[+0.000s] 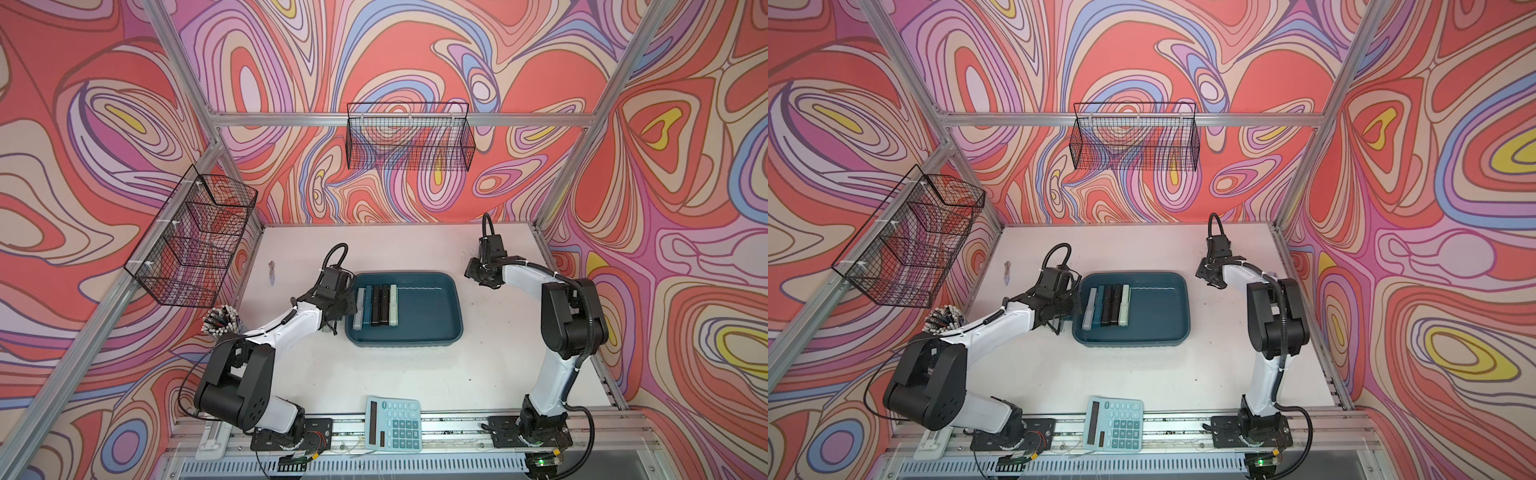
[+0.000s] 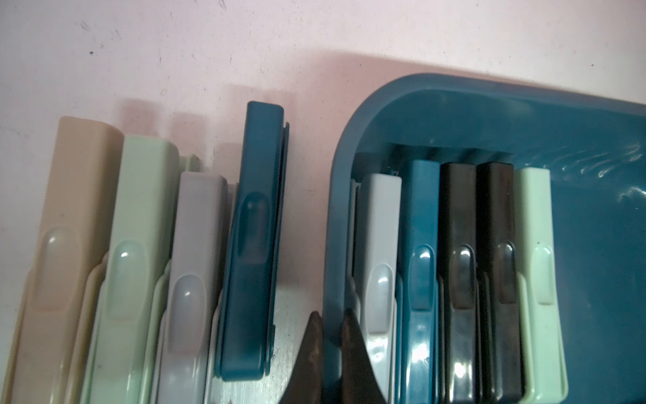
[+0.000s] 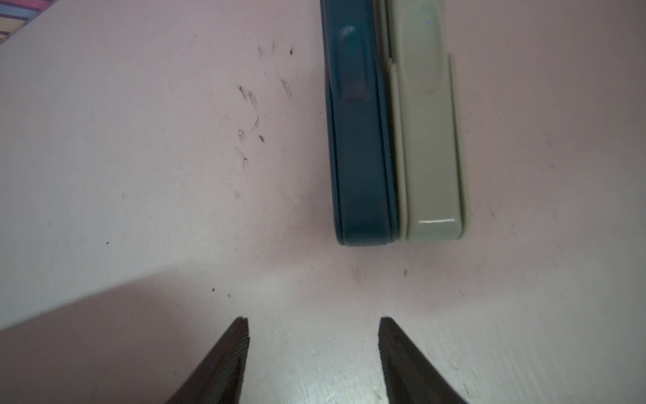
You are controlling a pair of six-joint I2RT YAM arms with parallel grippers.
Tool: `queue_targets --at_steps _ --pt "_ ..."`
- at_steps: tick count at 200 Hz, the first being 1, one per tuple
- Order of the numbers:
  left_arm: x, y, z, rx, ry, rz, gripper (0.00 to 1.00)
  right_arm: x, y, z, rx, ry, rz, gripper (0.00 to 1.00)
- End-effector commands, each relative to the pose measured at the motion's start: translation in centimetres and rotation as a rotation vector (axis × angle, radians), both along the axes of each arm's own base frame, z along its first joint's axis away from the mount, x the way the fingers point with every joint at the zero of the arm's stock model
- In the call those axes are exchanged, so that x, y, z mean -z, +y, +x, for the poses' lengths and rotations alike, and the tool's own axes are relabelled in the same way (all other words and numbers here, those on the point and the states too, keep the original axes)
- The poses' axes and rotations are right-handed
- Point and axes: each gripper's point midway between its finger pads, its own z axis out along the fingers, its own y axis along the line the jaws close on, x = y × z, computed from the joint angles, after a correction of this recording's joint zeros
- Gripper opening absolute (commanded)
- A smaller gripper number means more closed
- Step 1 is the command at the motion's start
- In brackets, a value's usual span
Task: Put the pruning pliers into the storage box
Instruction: Pick up the pruning pliers from the center of the board.
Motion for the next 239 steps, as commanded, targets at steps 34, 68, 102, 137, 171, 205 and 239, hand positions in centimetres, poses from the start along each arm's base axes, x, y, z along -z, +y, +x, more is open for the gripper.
queue_targets --at_steps 34,68,102,137,171,205,239 --pt "0.6 0.6 -1.1 0.005 0.044 0.031 0.05 1.1 -1.7 1.1 0.011 0.011 -0.023 0.65" --pt "0.5 0.5 -1.0 0.003 0.043 0.030 0.06 1.4 -2.5 1.7 0.018 0.003 -0.034 0.66" --pt "0.4 0.5 -0.9 0.004 0.039 0.032 0.06 1.4 -3.3 2.6 0.014 -0.025 -0.031 0.66" --pt "0.5 0.7 -1.2 0.003 0.056 0.041 0.06 1.6 -4.0 3.4 0.019 -0.038 -0.029 0.67" --pt "0.5 0.6 -1.1 0.005 0.059 0.040 0.06 2.2 -3.7 4.0 0.008 -0.036 -0.010 0.67" --pt "0.3 0.5 -0.8 0.013 0.056 0.043 0.06 2.6 -3.7 4.1 0.007 -0.028 -0.012 0.64" --pt "0.1 0.3 -0.5 0.023 0.056 0.045 0.06 2.7 -3.6 4.0 -0.002 -0.028 -0.015 0.52"
